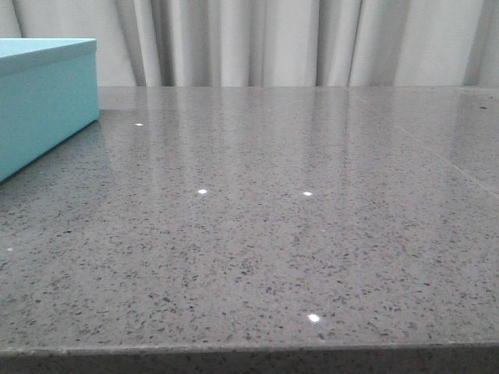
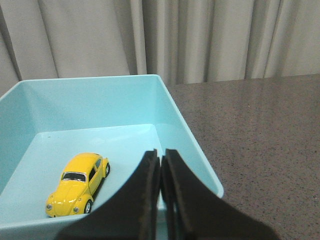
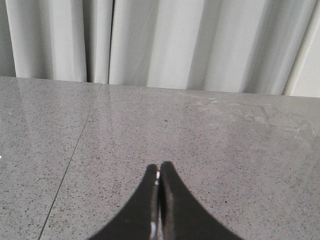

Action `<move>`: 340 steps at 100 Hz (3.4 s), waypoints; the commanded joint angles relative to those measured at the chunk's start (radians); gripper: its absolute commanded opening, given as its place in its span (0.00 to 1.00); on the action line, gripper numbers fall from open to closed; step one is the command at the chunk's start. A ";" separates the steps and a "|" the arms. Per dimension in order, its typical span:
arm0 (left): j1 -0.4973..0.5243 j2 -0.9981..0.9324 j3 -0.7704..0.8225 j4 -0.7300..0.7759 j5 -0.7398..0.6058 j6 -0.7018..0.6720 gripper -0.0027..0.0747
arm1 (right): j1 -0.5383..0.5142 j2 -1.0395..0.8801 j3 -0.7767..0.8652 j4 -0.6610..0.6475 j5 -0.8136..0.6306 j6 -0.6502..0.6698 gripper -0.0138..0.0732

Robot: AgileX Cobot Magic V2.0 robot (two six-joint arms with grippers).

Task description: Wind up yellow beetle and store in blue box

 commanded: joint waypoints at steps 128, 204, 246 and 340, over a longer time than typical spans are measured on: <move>-0.082 -0.072 0.095 0.660 -0.102 -0.611 0.01 | 0.004 0.009 -0.022 -0.078 -0.031 0.001 0.03; -0.082 -0.215 0.296 0.919 -0.330 -0.850 0.01 | 0.004 0.009 -0.022 -0.079 -0.031 0.001 0.03; -0.082 -0.215 0.296 0.859 -0.330 -0.850 0.01 | 0.004 0.009 -0.022 -0.079 -0.031 0.001 0.03; -0.082 -0.215 0.296 0.859 -0.330 -0.850 0.01 | -0.009 0.009 0.043 -0.125 -0.293 0.002 0.03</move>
